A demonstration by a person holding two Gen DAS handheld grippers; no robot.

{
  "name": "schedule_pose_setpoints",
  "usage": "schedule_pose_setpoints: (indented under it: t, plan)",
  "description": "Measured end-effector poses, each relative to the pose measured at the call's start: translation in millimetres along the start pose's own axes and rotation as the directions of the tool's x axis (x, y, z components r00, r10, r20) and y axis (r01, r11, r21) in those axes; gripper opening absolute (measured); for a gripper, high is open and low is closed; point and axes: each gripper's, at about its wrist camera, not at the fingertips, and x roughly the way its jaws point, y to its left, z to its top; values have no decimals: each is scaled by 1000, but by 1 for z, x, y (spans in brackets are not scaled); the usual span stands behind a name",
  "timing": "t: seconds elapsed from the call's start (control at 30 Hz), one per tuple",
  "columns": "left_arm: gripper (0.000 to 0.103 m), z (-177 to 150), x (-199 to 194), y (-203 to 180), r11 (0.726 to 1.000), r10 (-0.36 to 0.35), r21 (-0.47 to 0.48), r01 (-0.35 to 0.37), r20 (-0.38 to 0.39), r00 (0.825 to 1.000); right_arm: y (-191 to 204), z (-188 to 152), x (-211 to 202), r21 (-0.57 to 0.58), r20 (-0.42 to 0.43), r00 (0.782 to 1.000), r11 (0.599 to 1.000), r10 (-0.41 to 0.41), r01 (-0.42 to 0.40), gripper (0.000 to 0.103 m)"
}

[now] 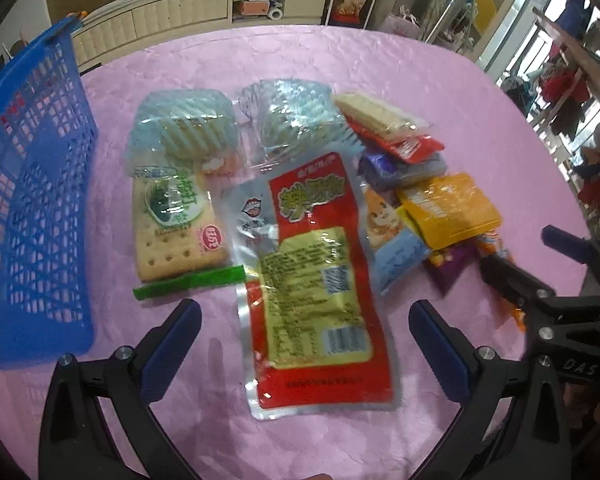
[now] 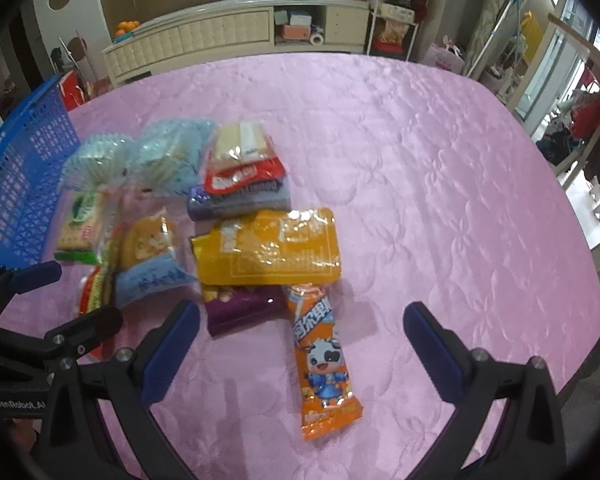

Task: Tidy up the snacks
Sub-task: 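Move both tools toward the snack pile beside the blue basket, then grasp the red-yellow spicy pouch with left tool while right tool grasps the cartoon cake pack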

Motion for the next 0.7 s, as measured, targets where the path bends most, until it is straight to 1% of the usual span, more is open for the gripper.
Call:
schedule_pose_setpoints:
  t: [0.07, 0.13, 0.17, 0.2, 0.27, 0.37, 0.4, 0.43, 0.47, 0.5, 0.53, 0.57, 0.6, 0.63, 0.7]
  plan:
    - [102, 1, 5, 4, 999, 34, 2, -34, -5, 999, -2, 0, 2, 6, -1, 1000, 1000, 12, -12, 103]
    - [103, 2, 11, 10, 1000, 12, -16, -12, -24, 1000, -3, -1, 3, 10, 0, 1000, 1000, 16, -16, 103]
    - [103, 2, 15, 13, 999, -10, -33, 9, -36, 999, -4, -1, 3, 9, 1, 1000, 1000, 13, -13, 103]
    - [103, 1, 16, 16, 999, -26, -46, 24, -34, 999, -4, -1, 4, 9, 0, 1000, 1000, 13, -13, 103]
    - [102, 1, 17, 14, 999, -11, -38, 9, -39, 999, -4, -2, 5, 17, -4, 1000, 1000, 17, -17, 103]
    - [101, 1, 22, 9, 1000, 28, 2, -28, -49, 998, -5, -4, 6, 24, -8, 1000, 1000, 17, -17, 103]
    - [98, 0, 22, 6, 999, 46, 13, -46, -49, 998, -6, -4, 7, 25, -10, 1000, 1000, 19, -19, 103]
    - [90, 0, 20, 2, 998, 61, 27, -60, -49, 997, -6, -4, 7, 25, -10, 1000, 999, 21, -21, 103]
    - [85, -1, 19, -2, 996, 81, 38, -80, -46, 996, -6, -5, 7, 26, -10, 1000, 999, 20, -20, 103]
    - [74, -2, 17, -3, 996, 86, 37, -85, -43, 995, -6, -6, 6, 27, -10, 1000, 999, 20, -19, 103]
    - [65, -3, 17, -5, 996, 80, 38, -78, -42, 996, -6, -7, 6, 30, -12, 1000, 999, 21, -21, 103]
    - [61, -3, 15, -3, 998, 59, 26, -58, -48, 997, -6, -8, 6, 35, -14, 1000, 999, 26, -25, 103]
    - [52, -3, 11, -2, 999, 51, 18, -50, -53, 997, -7, -9, 6, 41, -18, 999, 999, 33, -32, 103]
    - [49, -2, 8, 1, 1000, 26, 7, -25, -62, 998, -7, -8, 6, 45, -20, 999, 998, 38, -37, 103]
    - [46, -1, 6, 9, 1000, -14, -24, 13, -70, 997, -6, -9, 4, 47, -19, 999, 998, 50, -49, 103]
